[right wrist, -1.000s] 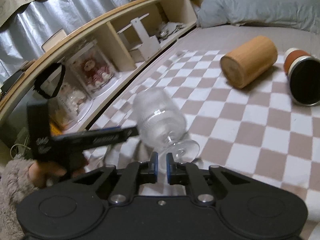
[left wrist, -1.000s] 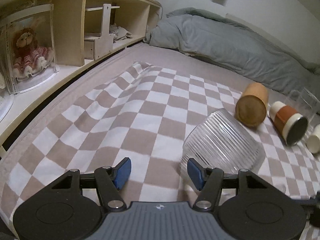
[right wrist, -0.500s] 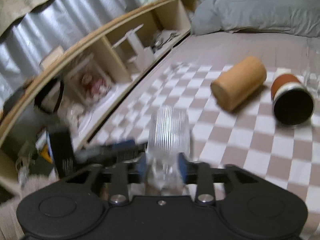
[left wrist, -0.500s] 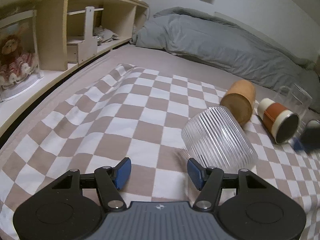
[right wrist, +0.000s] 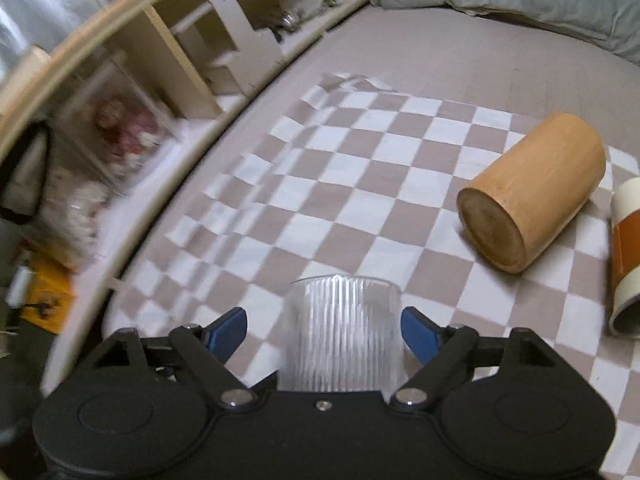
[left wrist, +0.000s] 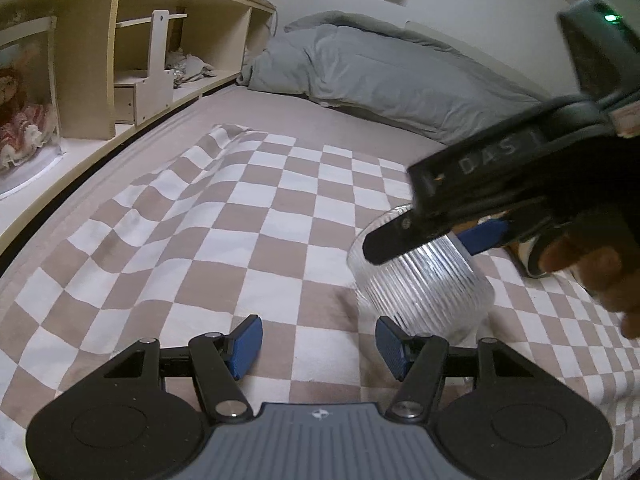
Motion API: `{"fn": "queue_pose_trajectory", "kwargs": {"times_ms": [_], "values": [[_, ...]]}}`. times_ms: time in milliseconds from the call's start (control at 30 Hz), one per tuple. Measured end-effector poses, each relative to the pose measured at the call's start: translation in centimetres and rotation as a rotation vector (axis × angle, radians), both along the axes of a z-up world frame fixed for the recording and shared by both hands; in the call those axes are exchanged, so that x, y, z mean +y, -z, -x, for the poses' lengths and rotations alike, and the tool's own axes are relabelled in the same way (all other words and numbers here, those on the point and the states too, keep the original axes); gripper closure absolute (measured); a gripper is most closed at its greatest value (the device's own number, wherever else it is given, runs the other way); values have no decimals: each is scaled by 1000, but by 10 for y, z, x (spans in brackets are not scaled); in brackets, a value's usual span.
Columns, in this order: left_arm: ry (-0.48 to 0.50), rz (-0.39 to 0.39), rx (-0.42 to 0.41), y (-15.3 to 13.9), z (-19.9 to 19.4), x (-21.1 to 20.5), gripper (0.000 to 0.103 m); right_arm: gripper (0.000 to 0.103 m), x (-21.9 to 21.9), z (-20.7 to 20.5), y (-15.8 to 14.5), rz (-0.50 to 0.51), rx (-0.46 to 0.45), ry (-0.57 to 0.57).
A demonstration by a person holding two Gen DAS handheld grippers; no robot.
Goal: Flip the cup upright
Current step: 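Lift and rotate the goblet base-down with the right tool, lowering it onto the cloth, then open the right tool and release the upright goblet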
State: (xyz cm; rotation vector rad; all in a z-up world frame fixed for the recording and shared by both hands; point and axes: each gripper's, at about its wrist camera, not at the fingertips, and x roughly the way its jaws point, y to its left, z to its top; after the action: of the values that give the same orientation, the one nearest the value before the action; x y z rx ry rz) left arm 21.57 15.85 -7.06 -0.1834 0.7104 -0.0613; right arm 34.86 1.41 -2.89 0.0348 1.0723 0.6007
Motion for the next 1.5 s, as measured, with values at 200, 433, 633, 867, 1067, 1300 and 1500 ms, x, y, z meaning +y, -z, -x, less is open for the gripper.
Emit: {"fn": "queue_pose_trajectory", "kwargs": {"times_ms": [200, 433, 633, 867, 1067, 1300, 1500], "values": [[54, 62, 6, -3, 11, 7, 41, 32, 4, 2, 2, 61, -28, -7], [95, 110, -70, -14, 26, 18, 41, 32, 4, 26, -17, 24, -172, -4], [128, 40, -106, -15, 32, 14, 42, 32, 19, 46, -36, -27, -311, -49], [77, -2, -42, 6, 20, 26, 66, 33, 47, 74, -43, -41, -438, -133], [62, 8, -53, 9, 19, 35, 73, 34, 54, 92, -36, -11, -499, -172], [78, -9, -53, 8, 18, 27, 73, 33, 49, 92, -39, 9, -475, -166], [67, -24, -52, 5, 21, 25, 68, 33, 49, 94, -39, 14, -478, -170]]}}
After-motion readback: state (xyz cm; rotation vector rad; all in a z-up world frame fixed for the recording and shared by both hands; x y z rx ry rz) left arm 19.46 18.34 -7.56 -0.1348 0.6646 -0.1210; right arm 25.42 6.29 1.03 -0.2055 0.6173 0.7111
